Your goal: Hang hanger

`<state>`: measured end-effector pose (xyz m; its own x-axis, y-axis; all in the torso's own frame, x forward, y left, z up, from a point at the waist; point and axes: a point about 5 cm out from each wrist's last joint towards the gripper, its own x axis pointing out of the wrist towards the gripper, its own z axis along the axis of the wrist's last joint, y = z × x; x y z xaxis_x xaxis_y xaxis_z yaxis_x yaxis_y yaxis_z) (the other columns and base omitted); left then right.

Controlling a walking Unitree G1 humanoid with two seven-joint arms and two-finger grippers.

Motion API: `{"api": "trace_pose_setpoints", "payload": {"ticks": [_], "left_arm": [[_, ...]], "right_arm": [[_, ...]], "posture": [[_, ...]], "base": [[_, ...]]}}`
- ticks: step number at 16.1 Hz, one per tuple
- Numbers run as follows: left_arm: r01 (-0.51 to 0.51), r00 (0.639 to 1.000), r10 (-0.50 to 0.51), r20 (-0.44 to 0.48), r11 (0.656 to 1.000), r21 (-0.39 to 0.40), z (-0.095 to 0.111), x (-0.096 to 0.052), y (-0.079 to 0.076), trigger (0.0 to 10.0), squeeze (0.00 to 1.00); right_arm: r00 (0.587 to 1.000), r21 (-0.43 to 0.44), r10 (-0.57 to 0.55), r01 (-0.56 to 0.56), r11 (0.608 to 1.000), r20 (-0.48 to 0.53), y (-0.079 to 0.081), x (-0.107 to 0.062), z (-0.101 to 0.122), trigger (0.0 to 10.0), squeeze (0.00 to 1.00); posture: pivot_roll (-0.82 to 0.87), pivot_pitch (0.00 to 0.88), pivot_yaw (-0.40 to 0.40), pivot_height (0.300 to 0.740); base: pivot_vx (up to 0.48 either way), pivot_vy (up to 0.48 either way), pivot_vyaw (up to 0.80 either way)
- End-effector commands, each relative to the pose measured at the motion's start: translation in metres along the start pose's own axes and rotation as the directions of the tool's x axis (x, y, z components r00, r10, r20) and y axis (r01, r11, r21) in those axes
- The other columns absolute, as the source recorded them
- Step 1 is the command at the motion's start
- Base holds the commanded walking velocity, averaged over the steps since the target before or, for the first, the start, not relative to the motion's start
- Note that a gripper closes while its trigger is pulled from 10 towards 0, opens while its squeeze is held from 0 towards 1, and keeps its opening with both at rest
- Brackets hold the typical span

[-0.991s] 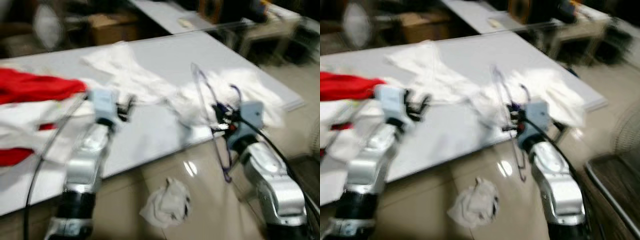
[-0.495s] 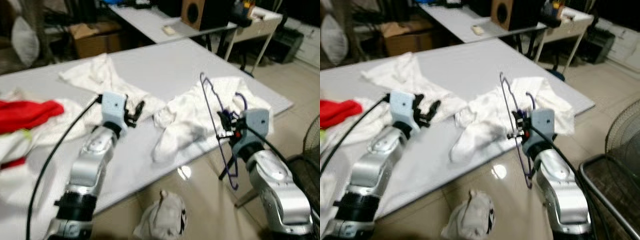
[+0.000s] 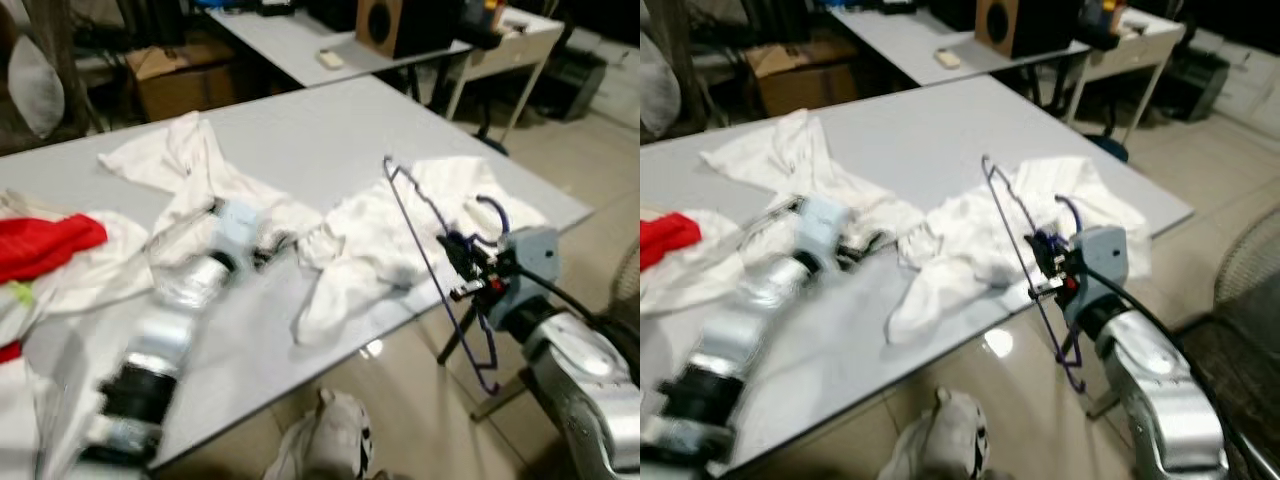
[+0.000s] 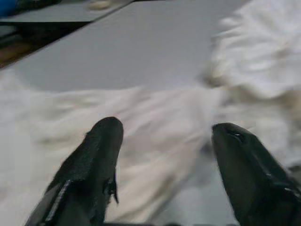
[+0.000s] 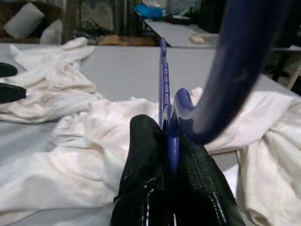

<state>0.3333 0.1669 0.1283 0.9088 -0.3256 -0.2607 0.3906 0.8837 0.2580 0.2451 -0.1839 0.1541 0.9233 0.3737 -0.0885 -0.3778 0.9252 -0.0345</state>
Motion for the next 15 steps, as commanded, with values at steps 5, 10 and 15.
{"api": "trace_pose_setpoints", "payload": {"ticks": [5, 10, 15], "left_arm": [[0.021, 0.994, -0.027, -0.102, 0.998, -0.053, -0.012, 0.028, 0.010, 10.0, 0.00], [-0.177, 0.963, 0.148, -0.225, 0.978, -0.114, -0.032, 0.035, 0.026, 4.2, 0.00], [-0.238, 0.961, 0.211, -0.178, 0.960, -0.145, -0.023, 0.041, 0.027, 6.9, 0.00]], "right_arm": [[1.000, 0.003, -0.023, 0.023, 1.000, 0.006, -0.010, -0.006, 0.004, 10.0, 0.00], [1.000, 0.006, -0.001, 0.001, 1.000, -0.008, -0.005, -0.008, 0.002, 10.0, 0.00], [1.000, 0.010, 0.021, -0.021, 1.000, -0.011, 0.001, -0.005, 0.003, 10.0, 0.00]], "posture": [[-0.19, 0.000, -0.007, 0.740], [-0.21, 0.000, -0.011, 0.740], [-0.23, 0.000, -0.027, 0.740]], "base": [[0.000, 0.000, 0.00], [0.000, 0.000, 0.00], [0.000, 0.000, 0.00]]}}
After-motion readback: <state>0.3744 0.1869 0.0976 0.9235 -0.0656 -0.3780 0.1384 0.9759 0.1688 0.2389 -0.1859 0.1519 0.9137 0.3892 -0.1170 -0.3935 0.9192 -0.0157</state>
